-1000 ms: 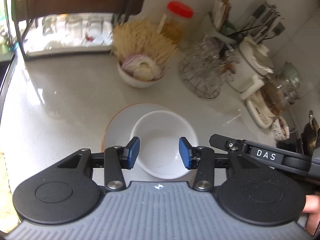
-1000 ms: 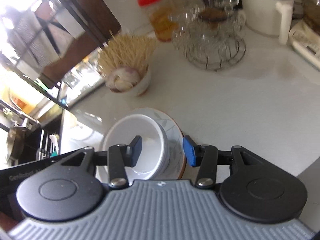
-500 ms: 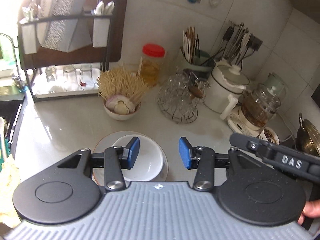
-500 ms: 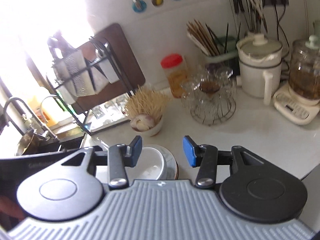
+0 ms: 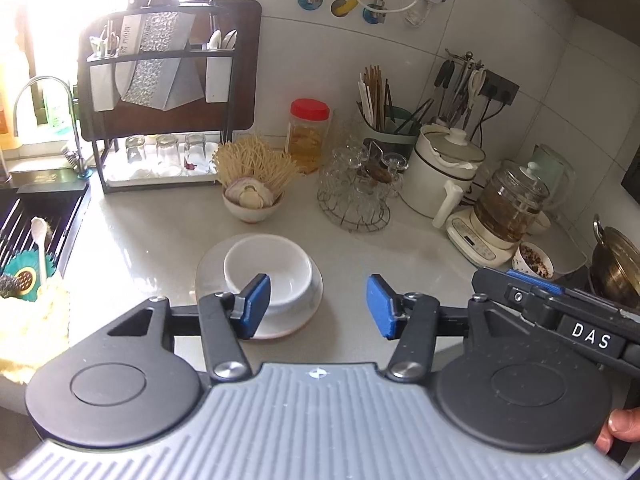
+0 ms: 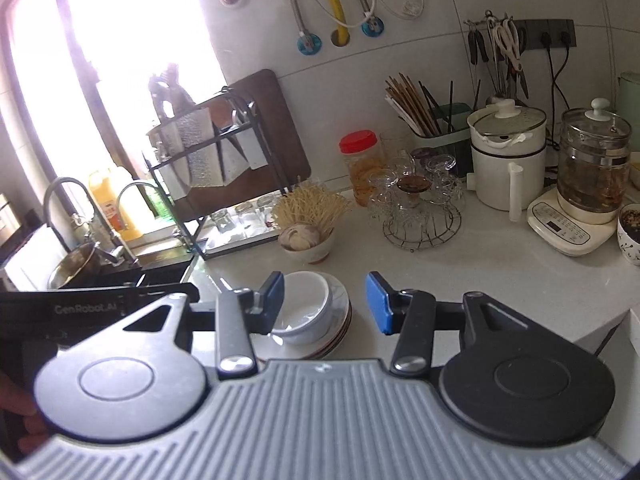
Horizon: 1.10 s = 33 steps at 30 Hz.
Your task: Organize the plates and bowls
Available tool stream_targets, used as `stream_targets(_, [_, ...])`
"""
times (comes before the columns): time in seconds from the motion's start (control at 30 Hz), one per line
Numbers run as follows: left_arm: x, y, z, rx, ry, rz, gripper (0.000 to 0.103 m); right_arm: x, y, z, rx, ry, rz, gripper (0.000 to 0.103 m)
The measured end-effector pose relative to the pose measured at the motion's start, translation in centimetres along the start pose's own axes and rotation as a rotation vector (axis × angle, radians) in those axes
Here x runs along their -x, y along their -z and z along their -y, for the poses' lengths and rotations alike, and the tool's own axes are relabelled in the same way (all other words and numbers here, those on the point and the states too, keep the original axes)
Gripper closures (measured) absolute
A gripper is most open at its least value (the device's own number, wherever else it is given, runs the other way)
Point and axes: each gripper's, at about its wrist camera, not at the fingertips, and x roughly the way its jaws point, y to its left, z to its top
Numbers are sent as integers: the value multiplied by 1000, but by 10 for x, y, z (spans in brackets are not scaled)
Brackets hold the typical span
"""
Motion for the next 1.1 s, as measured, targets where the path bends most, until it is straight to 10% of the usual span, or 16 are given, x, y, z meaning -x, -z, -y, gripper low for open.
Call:
stream_targets(0.6, [53, 65, 19, -14, -129, -2, 5, 51, 42, 0, 37, -42, -25, 55])
stream_targets(1.1, [52, 79, 17, 0, -179, -34, 3, 46, 50, 4, 70, -37, -53, 55])
